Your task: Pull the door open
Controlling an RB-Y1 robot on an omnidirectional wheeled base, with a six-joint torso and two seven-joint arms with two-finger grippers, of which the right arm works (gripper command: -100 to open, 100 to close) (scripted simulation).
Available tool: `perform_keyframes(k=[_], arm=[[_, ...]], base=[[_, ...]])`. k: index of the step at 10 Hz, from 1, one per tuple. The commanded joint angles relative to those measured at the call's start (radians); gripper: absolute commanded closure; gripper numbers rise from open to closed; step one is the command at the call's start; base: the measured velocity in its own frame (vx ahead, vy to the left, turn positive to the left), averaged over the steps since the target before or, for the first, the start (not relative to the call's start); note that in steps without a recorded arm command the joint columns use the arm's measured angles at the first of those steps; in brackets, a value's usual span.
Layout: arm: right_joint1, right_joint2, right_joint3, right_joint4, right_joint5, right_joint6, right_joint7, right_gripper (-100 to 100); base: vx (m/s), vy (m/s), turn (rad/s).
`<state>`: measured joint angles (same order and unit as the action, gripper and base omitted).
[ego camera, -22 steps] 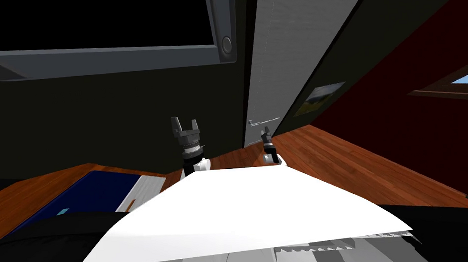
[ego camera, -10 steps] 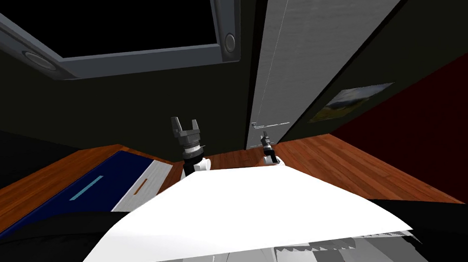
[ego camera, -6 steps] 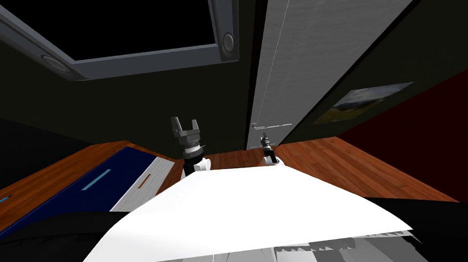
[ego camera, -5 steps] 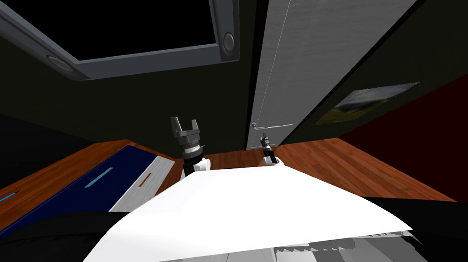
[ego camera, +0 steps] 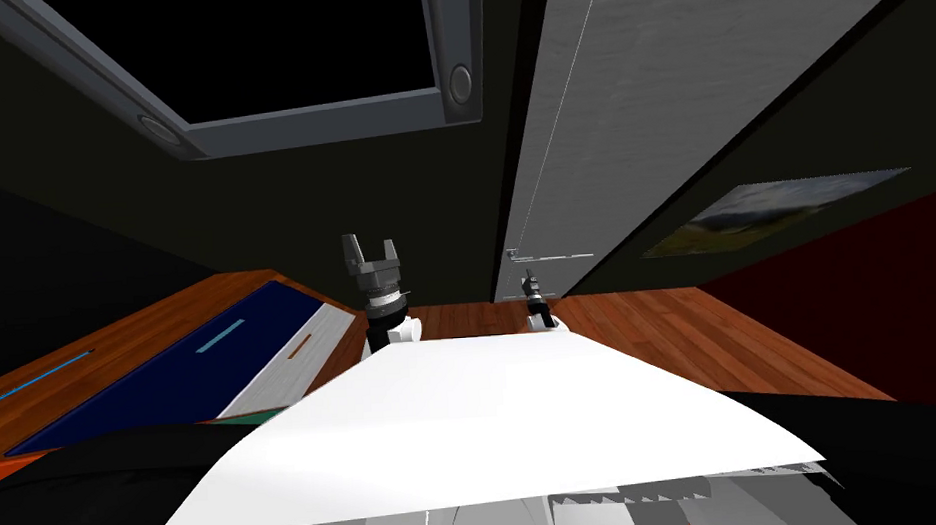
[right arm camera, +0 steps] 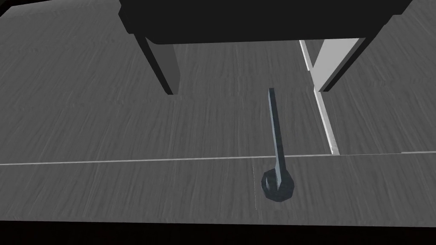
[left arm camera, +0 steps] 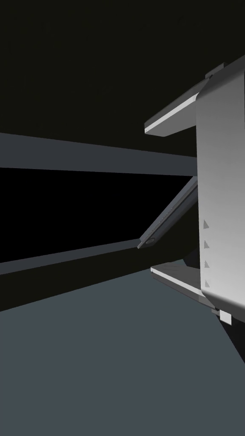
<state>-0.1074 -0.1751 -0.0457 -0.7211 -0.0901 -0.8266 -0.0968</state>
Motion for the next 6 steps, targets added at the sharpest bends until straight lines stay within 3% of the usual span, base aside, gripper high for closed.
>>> perform_keyframes(k=[1,5,6], arm=[[-0.012,-0.003,-0.001,0.035,-0.004,-0.003,-0.003,-100],[-0.06,-0.013,-0.002,0.17,-0.017,-0.019,-0.014,-100],[-0.063,-0.011,-0.003,0.17,-0.015,-0.03,-0.012,-100]], base=[[0.004,-0.051,0.074],[0.002,-0.092,0.181],[0.005,-0.06,0.043]])
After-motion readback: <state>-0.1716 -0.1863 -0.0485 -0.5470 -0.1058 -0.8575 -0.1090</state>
